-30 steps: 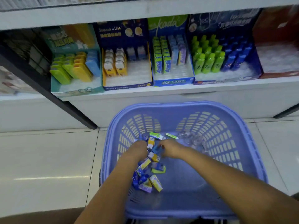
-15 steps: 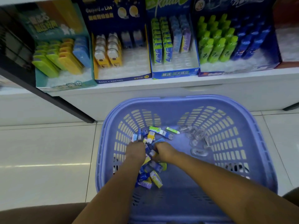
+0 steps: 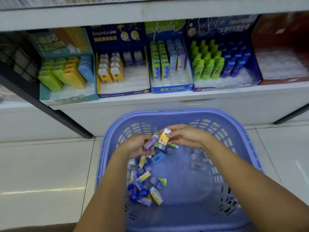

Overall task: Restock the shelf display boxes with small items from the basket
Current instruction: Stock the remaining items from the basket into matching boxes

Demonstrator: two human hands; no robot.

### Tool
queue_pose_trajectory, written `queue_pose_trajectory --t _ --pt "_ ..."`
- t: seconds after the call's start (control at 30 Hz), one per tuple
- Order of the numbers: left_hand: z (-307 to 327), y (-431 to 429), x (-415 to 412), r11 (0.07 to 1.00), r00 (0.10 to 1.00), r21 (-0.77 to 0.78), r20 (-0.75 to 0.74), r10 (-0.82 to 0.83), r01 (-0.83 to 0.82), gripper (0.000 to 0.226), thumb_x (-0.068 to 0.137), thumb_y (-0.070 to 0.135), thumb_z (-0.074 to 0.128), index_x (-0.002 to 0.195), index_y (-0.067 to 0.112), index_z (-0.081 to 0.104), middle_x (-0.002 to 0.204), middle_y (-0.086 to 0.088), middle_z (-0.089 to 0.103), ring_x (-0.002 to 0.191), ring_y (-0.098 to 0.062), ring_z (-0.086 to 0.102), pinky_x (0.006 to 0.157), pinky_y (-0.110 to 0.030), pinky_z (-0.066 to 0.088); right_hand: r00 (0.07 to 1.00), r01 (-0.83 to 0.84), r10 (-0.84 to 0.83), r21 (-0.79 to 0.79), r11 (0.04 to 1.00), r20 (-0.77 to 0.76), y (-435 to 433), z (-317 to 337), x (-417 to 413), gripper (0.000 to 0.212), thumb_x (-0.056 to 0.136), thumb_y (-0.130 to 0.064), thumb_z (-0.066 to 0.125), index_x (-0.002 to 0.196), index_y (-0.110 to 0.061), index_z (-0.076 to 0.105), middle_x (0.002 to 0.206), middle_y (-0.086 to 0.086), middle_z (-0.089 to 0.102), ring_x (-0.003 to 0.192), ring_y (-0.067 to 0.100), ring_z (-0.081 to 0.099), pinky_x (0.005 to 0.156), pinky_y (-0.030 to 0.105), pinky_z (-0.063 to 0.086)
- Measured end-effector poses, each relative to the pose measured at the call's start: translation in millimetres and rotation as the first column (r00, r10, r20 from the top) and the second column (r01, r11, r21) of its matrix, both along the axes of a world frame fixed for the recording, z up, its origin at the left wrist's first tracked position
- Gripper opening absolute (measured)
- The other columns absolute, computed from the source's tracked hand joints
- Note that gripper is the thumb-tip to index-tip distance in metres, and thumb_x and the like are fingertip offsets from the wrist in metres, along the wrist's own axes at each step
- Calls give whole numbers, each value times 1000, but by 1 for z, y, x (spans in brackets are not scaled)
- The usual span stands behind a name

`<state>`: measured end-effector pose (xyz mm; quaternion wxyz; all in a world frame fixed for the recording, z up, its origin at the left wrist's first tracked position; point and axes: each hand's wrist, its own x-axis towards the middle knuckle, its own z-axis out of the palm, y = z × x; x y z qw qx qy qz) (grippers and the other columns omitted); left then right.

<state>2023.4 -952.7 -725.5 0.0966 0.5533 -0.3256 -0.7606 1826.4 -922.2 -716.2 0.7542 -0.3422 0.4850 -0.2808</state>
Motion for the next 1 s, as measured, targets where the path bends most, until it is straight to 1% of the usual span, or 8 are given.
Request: queue_pose_trajectory --t 0.07,0.17,0.23,0.4,0.5,0.63,0.77,1.0 --pt "23 -6 -3 999 997 -44 -69 20 -23 25 97 15 44 79 7 59 63 -5 50 50 -13 42 47 -24 47 1000 16 -16 -76 997 8 -7 26 -6 31 90 8 48 119 -1 55 98 8 64 86 15 64 77 22 55" --pt "55 -14 -2 991 987 -133 -162 -2 -20 27 98 26 45 86 11 62 60 0 48 44 -8 38 42 -18 38 993 120 -114 -220 968 41 -16 65 -10 35 88 9 50 122 2 54 95 7 64 80 12 65 71 19 55" --pt "75 -21 4 979 975 -193 -219 18 -62 28 98 30 44 90 11 62 58 2 48 43 -6 37 40 -16 35 980 195 -194 -355 914 38 -24 89 -7 33 87 6 53 118 -5 59 93 4 64 82 13 65 74 20 55" --pt "113 -33 26 912 911 -260 -352 216 -317 32 100 31 38 92 8 59 54 4 44 37 -4 30 33 -14 25 881 164 -420 -693 702 -218 -54 130 21 27 83 -1 66 99 -22 65 80 -5 57 69 4 59 76 24 54" --pt "119 -39 43 818 854 -305 -362 374 -488 28 99 19 36 87 8 58 58 1 40 36 -4 26 32 -14 20 794 10 -492 -802 597 -357 -80 140 53 26 83 -8 67 103 -24 66 91 1 62 80 11 59 79 26 50" --pt "118 -46 70 661 701 -265 -420 576 -702 24 95 12 37 89 7 59 62 1 43 39 -6 32 35 -16 24 699 -185 -551 -859 477 -457 -109 137 110 26 81 -11 68 106 -14 64 83 -9 59 71 6 57 74 26 51" --pt "116 -54 92 559 602 -236 -425 677 -795 16 93 10 44 83 9 56 64 -2 50 44 -9 43 39 -17 35 621 -393 -494 -787 475 -608 -127 127 144 21 84 -11 65 106 -9 64 94 7 68 85 21 63 81 40 51" --pt "117 -55 101 556 679 -390 -402 614 -734 14 93 11 50 87 18 62 79 0 62 62 -8 60 54 -18 47 539 -503 -515 -745 437 -666 -136 117 151 21 86 -10 63 107 -6 65 105 15 57 89 29 59 82 41 50"
